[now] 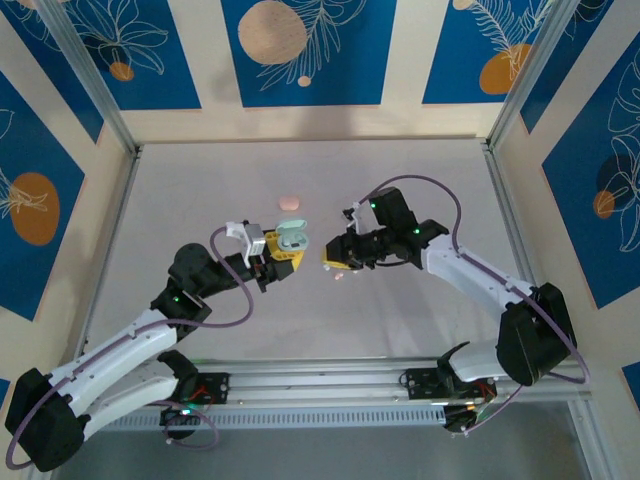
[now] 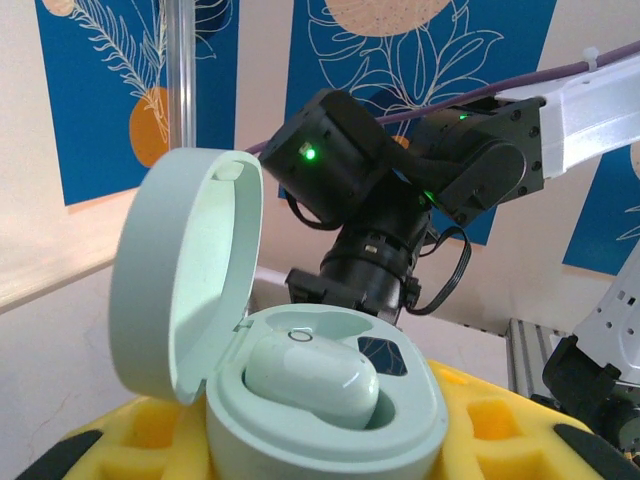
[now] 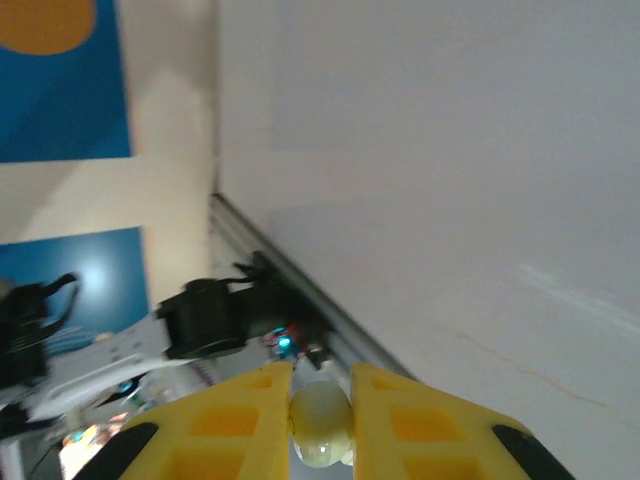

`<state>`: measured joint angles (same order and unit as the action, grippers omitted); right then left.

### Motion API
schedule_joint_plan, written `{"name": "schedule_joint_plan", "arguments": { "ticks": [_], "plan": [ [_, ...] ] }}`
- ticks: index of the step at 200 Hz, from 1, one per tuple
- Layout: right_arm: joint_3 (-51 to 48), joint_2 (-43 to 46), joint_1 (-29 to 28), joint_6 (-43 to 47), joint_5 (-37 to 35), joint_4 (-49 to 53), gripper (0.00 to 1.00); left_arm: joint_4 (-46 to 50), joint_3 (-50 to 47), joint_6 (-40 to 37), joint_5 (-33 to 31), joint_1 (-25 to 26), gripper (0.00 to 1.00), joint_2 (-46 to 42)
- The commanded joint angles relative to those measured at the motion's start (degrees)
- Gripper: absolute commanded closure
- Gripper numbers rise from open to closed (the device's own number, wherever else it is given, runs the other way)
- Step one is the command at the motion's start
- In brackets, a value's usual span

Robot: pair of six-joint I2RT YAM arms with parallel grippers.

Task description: Insert the wireless bluetooth earbuds into the charging case

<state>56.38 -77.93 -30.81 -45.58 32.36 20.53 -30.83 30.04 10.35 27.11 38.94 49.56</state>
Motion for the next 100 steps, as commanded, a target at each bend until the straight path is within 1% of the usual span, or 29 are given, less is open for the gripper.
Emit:
{"name": "schedule_joint_plan", "arguments": {
  "ticks": [1,62,100],
  "plan": [
    [0.29,2.83,0.24,-4.34,9.21,-6.20,0.79,-1.43,-0.03,-1.18,-0.88,0.79,0.74,-1.03],
    [2.28,9.46,0.67,-8.73,10.27,-8.61,0.79,-1.25,-0.07,-1.86,-0.70,0.74,0.74,-0.54],
    [3.64,11.90,0.45,-10.21,9.45,-8.94,0.79,-1.43,0.01,-1.80,-0.05,0.78,0.74,0.06]
  ]
}}
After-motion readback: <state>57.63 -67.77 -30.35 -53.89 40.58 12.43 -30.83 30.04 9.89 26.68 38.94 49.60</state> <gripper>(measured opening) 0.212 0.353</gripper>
